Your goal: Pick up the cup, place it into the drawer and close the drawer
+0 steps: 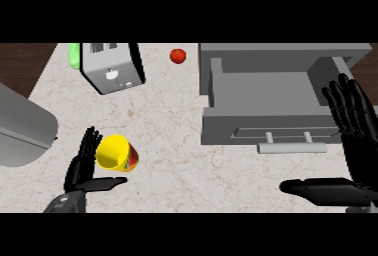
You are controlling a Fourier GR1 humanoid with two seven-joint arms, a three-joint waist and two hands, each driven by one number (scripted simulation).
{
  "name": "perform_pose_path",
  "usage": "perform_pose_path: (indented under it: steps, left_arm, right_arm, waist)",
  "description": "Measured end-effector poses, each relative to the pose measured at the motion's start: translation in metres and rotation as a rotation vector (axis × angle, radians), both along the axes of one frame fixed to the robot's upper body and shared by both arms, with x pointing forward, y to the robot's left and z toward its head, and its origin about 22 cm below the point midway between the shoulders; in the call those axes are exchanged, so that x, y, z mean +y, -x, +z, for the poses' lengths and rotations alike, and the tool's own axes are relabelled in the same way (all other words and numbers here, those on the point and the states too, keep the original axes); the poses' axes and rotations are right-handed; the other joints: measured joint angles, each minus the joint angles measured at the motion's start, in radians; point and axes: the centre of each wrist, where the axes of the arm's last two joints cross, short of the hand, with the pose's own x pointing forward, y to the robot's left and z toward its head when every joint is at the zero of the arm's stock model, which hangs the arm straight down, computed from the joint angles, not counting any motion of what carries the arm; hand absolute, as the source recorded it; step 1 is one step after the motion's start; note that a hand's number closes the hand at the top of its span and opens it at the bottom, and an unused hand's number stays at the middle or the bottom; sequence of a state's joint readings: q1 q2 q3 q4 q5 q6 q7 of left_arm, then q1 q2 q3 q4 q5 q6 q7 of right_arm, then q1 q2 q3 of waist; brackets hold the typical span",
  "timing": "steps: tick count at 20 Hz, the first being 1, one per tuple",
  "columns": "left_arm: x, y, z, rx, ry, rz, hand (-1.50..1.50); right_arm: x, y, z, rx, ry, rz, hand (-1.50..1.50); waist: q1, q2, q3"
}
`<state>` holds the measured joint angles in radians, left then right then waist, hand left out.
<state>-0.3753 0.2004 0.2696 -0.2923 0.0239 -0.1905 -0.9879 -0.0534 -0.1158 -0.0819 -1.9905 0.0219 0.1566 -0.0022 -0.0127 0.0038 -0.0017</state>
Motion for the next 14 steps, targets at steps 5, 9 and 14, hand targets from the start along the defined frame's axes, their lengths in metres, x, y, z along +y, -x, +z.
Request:
perform_pose_path:
  steps: [5,9,14]
  left_arm:
    - [-0.004,-0.006,0.0,0.003,0.005,-0.005,-1.5]
    - [-0.007,-0.01,0.002,-0.003,0.034,-0.014,-1.5]
    - [-0.012,-0.017,0.004,-0.018,0.076,-0.04,-1.5]
  right_arm:
    - [-0.001,-0.006,0.0,0.005,-0.004,0.004,-1.5]
    - [0.0,-0.008,-0.002,0.011,0.002,0.009,-1.5]
    - [-0.004,-0.009,-0.007,0.006,-0.004,0.013,-1.5]
  waist:
    - [-0.001,0.001,0.0]
    - [-0.003,0.002,-0.001]
    - [-0.005,0.003,-0.001]
